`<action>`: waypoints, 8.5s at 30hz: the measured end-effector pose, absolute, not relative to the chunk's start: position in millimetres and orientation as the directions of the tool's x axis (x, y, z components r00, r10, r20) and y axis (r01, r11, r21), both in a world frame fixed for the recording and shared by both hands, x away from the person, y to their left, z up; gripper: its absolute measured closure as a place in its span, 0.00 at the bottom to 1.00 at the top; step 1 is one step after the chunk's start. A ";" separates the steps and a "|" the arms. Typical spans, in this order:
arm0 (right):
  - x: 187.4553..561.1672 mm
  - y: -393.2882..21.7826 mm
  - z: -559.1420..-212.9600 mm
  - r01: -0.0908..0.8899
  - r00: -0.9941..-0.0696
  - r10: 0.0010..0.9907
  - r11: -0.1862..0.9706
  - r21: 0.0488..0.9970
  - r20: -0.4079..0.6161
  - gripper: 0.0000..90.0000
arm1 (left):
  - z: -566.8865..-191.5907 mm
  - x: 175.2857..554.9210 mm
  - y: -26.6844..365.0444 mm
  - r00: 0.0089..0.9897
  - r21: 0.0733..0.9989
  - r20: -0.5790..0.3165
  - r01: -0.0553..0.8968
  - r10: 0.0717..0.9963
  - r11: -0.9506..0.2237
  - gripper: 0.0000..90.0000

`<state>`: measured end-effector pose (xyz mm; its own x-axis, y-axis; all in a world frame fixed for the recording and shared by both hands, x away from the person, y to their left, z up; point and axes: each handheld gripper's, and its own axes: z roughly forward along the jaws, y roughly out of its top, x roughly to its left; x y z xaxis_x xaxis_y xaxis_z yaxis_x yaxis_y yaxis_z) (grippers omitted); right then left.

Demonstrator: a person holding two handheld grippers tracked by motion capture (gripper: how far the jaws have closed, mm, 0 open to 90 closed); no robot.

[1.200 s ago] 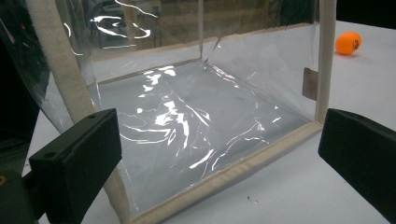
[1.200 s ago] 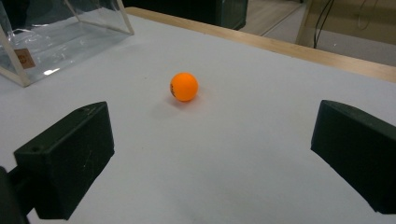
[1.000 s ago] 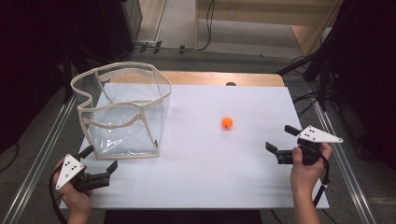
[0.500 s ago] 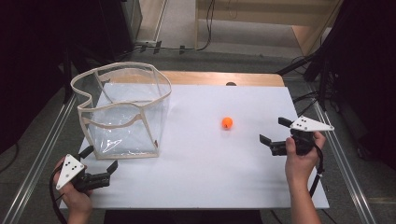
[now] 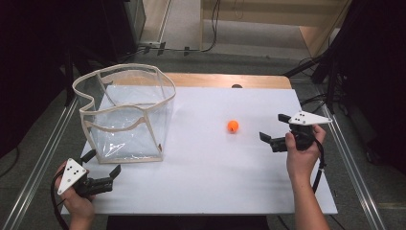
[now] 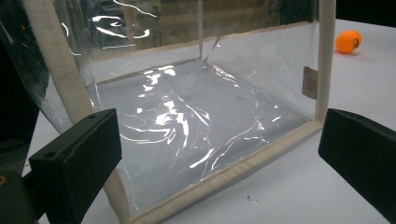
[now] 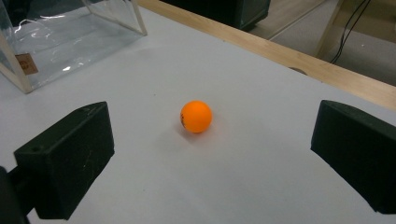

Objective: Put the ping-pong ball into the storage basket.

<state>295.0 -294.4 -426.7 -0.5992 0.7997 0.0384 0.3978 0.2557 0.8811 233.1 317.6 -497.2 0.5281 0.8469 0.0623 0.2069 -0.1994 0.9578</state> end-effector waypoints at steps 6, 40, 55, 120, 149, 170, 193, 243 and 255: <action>305.0 -287.0 -423.8 0.399 -0.611 0.791 0.273 0.875 0.032 0.00 | -497.2 233.1 317.7 0.529 0.958 0.063 0.206 0.846 -0.200 0.00; 361.9 -239.8 -422.8 0.441 -0.676 0.737 0.421 0.793 -0.015 0.00 | -497.3 233.4 317.7 0.532 0.959 0.060 0.204 0.844 -0.197 0.00; 382.8 -217.4 -426.4 0.458 -0.702 0.711 0.501 0.734 -0.046 0.00 | -497.3 233.5 318.1 0.532 0.959 0.058 0.205 0.845 -0.195 0.00; 429.2 -183.3 -483.8 0.640 -0.734 0.679 0.681 0.356 0.020 0.35 | -497.3 233.8 317.8 0.539 0.959 0.057 0.205 0.840 -0.197 0.00; 431.6 -168.2 -467.3 0.600 -0.775 0.630 0.712 0.366 0.047 0.53 | -497.3 233.7 317.7 0.539 0.958 0.058 0.206 0.840 -0.198 0.00; 431.4 -137.3 -452.0 0.532 -0.828 0.558 0.755 0.384 0.051 0.53 | -497.3 233.9 317.9 0.540 0.959 0.055 0.206 0.840 -0.196 0.00; 423.9 -105.0 -430.6 0.452 -0.876 0.482 0.793 0.407 0.034 0.53 | -497.3 234.2 317.8 0.542 0.959 0.056 0.204 0.838 -0.196 0.00; 402.7 -67.2 -358.0 0.327 -0.934 0.357 0.816 0.476 0.029 0.53 | -497.0 233.8 317.8 0.542 0.958 0.057 0.206 0.838 -0.198 0.00; 401.7 -62.5 -343.5 0.312 -0.940 0.340 0.822 0.475 0.028 0.53 | -497.1 234.0 317.9 0.542 0.958 0.057 0.205 0.838 -0.198 0.00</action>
